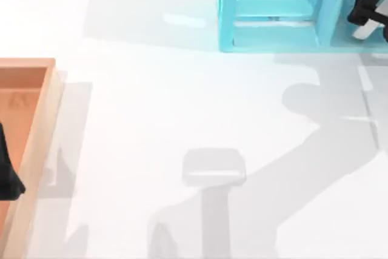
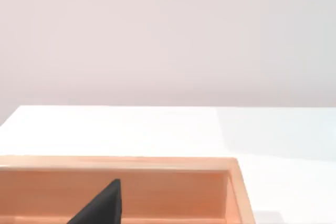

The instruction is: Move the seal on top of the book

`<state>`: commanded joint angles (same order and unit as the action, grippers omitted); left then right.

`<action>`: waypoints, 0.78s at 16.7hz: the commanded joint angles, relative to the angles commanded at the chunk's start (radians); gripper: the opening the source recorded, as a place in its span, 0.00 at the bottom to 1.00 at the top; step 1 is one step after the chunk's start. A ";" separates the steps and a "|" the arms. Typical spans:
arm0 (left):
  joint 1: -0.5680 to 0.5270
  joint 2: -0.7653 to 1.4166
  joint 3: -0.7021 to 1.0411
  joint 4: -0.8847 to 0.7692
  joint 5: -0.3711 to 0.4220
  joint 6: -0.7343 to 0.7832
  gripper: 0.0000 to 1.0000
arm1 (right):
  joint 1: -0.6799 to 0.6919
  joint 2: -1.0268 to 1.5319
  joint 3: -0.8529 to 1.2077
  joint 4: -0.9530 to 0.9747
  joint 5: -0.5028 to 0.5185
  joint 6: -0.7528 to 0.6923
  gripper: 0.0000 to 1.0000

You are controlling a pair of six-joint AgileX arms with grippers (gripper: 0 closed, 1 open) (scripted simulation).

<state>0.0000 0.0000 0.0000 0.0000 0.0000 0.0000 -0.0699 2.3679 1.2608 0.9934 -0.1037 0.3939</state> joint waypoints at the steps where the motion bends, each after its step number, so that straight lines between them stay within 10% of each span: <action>1: 0.000 0.000 0.000 0.000 0.000 0.000 1.00 | 0.000 0.000 0.000 0.000 0.000 0.000 1.00; 3: 0.000 0.000 0.000 0.000 0.000 0.000 1.00 | 0.000 0.000 0.000 0.000 0.000 0.000 1.00; 13: 0.000 0.000 0.000 0.000 0.000 0.000 1.00 | 0.000 0.000 0.000 0.000 0.000 0.000 0.25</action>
<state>0.0000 0.0000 0.0000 0.0000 0.0000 0.0000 -0.0699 2.3679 1.2608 0.9934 -0.1037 0.3939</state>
